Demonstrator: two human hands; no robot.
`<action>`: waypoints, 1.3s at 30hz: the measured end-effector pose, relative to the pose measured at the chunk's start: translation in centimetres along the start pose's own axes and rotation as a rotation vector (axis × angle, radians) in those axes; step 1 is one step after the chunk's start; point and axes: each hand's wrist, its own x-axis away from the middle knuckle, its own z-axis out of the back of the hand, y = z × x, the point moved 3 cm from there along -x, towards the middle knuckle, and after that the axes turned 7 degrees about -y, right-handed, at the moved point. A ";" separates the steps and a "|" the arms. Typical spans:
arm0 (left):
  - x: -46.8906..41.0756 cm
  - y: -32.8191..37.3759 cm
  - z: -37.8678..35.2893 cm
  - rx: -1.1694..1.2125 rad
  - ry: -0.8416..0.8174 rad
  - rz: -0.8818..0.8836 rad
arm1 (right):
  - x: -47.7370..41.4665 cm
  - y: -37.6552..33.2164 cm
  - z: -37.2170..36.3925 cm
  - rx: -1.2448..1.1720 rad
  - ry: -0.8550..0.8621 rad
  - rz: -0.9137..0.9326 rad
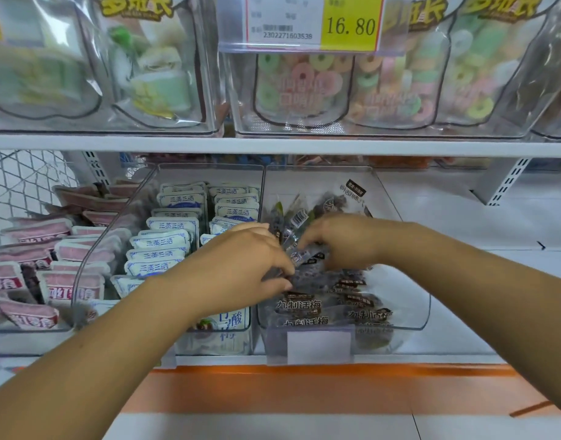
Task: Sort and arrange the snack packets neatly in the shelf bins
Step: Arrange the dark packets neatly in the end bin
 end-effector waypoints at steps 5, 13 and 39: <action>1.7 -0.3 -1.0 0.159 0.197 -0.020 | -0.2 0.9 1.1 -0.349 0.216 -0.025; 1.7 -0.3 -1.0 0.266 0.284 0.013 | 2.2 2.9 0.9 -0.622 0.300 -0.065; 0.0 1.9 2.1 -0.115 0.195 0.286 | 9.8 0.7 2.8 -0.759 0.493 0.004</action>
